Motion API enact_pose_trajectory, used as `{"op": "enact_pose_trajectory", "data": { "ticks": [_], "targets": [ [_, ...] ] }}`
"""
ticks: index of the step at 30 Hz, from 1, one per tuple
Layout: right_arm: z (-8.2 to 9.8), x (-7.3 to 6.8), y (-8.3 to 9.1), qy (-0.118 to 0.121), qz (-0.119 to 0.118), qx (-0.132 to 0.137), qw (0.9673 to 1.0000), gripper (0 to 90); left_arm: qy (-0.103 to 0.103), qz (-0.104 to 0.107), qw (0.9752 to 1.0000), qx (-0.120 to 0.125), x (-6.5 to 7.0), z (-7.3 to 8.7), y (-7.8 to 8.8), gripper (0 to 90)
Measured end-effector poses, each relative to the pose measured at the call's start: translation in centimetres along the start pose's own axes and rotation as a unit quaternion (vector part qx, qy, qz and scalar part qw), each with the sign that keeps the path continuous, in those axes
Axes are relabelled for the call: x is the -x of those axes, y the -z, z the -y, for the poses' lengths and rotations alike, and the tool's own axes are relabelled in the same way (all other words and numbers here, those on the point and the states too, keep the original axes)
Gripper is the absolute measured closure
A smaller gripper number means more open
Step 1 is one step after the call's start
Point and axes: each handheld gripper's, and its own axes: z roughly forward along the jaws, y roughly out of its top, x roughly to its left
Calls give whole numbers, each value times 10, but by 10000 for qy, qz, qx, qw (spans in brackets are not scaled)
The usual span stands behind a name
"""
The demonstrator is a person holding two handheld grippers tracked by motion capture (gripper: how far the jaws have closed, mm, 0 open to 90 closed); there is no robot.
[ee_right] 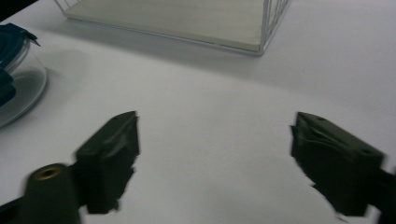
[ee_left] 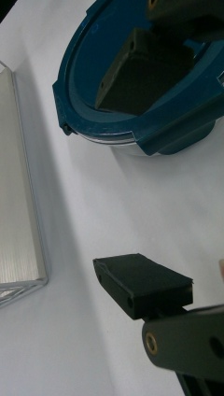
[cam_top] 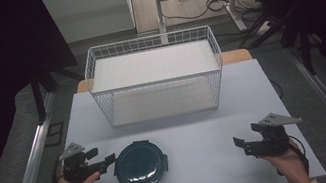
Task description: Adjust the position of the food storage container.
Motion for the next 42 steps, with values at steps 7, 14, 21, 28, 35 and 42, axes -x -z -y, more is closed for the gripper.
{"op": "enact_pose_trajectory", "data": {
  "ticks": [7,14,21,28,35,42],
  "targets": [
    [-1,2,6,-300,-76,14,9995,230,-14,12,10000,35,2,-1,2,204],
    [0,-1,3,-174,39,-103,9998,234,-31,100,9999,-61,4,-1,4,205],
    [1,1,4,-195,135,-57,9997,244,-38,72,10000,-46,6,-3,7,225],
    [3,0,1,-185,144,-132,9996,245,-77,48,9998,-152,11,-6,13,229],
    [5,0,-1,-226,85,-171,9996,261,-149,114,9997,-153,17,-10,21,240],
    [7,0,-4,-219,128,-201,9995,270,-393,95,9988,-259,24,-14,31,264]
  ]
}}
